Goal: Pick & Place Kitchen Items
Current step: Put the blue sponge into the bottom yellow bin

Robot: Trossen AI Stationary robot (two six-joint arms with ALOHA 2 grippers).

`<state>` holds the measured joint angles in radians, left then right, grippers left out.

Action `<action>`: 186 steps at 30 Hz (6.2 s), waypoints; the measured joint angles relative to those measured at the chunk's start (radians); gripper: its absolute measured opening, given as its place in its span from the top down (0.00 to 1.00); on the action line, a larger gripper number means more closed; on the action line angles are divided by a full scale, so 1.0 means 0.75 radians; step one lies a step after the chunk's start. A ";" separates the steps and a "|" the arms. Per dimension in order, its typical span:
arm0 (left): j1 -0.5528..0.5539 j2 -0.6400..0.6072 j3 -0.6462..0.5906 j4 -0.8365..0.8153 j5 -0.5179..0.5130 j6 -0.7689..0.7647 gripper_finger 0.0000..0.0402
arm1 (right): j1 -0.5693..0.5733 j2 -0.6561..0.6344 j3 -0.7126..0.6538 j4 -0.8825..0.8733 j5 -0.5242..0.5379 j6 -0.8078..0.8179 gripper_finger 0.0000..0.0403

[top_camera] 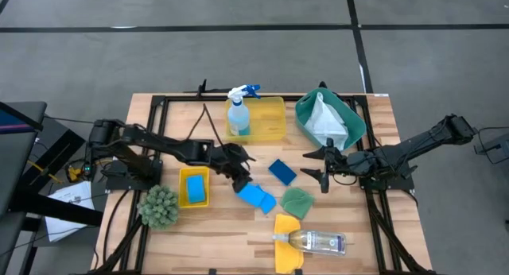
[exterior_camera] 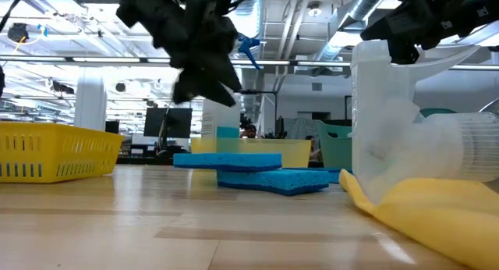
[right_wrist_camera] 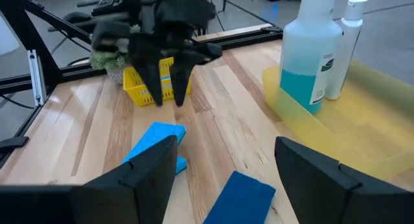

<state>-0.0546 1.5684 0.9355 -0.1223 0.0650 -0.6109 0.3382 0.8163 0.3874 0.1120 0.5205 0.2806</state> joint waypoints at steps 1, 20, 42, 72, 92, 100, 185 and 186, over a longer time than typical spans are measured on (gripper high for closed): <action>-0.005 -0.024 -0.007 -0.014 -0.022 -0.048 0.65 | 0.000 0.000 0.000 -0.001 0.000 0.000 0.38; -0.240 -0.095 -0.288 0.633 -0.304 -0.943 0.63 | 0.000 0.000 0.000 0.038 0.001 0.001 0.38; -0.592 0.211 -0.165 1.000 -1.161 -1.403 0.76 | 0.012 0.002 0.000 0.101 0.001 0.010 0.38; -0.786 0.506 -0.028 0.664 -1.388 -1.776 0.60 | 0.329 0.217 0.001 0.190 0.144 0.287 0.38; -0.725 0.506 -0.028 0.504 -1.295 -1.919 0.69 | 0.334 0.238 0.001 0.221 0.144 0.280 0.38; -0.723 0.505 -0.028 0.462 -1.206 -1.932 0.69 | 0.334 0.238 0.001 0.221 0.140 0.280 0.38; -0.491 -0.045 -0.030 0.301 -0.363 -0.092 1.00 | 0.362 0.238 0.001 0.237 0.109 0.279 0.38; -0.476 -0.063 -0.030 0.276 -0.314 -0.007 1.00 | 0.362 0.238 0.001 0.237 0.109 0.279 0.38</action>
<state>-0.4119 1.5210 0.9131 0.0844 -0.1705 -0.6161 0.6094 0.9947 0.3878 0.2893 0.6025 0.4896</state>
